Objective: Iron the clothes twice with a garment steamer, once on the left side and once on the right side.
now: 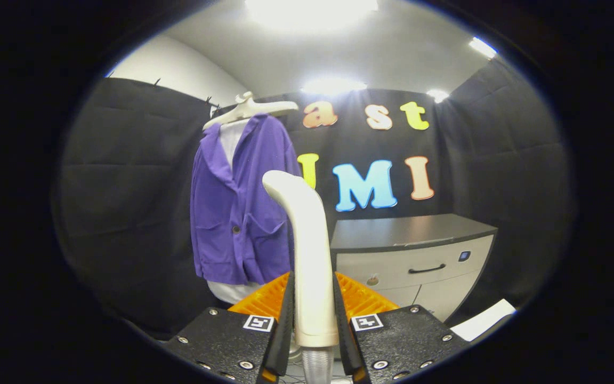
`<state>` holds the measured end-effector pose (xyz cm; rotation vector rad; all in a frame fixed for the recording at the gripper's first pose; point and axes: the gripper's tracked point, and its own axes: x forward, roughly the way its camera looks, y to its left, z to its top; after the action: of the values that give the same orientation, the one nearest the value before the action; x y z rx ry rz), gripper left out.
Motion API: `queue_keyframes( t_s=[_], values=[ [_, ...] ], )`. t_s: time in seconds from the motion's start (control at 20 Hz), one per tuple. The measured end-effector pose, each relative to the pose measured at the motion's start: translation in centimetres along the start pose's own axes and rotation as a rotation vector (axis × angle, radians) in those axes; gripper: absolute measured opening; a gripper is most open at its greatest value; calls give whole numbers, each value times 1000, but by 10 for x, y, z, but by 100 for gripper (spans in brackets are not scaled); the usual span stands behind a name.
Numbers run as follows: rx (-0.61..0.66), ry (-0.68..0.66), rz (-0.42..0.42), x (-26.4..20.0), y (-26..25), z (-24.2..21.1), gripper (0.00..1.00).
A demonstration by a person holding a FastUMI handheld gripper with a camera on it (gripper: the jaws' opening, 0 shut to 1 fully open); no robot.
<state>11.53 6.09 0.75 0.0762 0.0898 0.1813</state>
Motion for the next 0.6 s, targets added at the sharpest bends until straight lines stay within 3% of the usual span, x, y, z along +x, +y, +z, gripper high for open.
queue_keyframes(
  t_s=[0.35,0.6],
  values=[
    [27,-86,-25,-42,-75,46,38],
    [36,-125,-111,-77,-103,57,38]
  ],
)
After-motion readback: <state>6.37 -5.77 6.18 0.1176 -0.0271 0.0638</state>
